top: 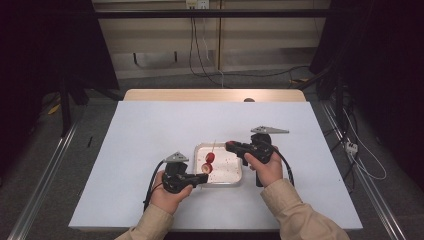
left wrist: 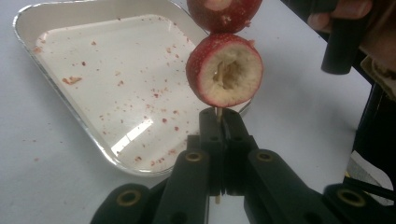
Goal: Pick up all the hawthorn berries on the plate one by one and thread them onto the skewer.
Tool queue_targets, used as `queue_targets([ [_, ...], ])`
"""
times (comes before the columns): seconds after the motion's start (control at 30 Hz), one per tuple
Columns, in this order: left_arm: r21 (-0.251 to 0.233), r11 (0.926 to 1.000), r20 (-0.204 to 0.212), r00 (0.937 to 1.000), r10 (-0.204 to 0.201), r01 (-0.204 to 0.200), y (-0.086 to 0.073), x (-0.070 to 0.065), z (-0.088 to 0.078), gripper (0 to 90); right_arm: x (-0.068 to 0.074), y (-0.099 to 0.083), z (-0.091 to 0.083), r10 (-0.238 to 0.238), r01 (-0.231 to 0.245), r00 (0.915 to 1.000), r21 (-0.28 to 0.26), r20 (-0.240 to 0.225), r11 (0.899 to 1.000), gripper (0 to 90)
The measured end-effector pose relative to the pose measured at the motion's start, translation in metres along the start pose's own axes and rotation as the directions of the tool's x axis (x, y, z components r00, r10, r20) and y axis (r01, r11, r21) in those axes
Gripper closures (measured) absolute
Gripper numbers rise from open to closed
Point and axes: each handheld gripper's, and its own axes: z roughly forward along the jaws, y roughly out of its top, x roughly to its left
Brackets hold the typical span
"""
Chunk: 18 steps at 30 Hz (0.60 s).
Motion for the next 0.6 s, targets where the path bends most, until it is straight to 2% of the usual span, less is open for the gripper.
queue_targets([
  [0.13,0.012,0.9999,0.007,1.0,0.003,-0.003,-0.001,-0.002,0.003,89.4,0.008,0.008,-0.005,-0.015,0.015,0.9998,-0.02,-0.013,1.0,74.5],
  [0.6,0.048,0.9987,0.015,0.9998,0.013,-0.014,-0.003,-0.005,0.01,89.4,0.022,0.023,-0.008,-0.026,0.023,0.9989,-0.058,-0.039,0.998,74.5],
])
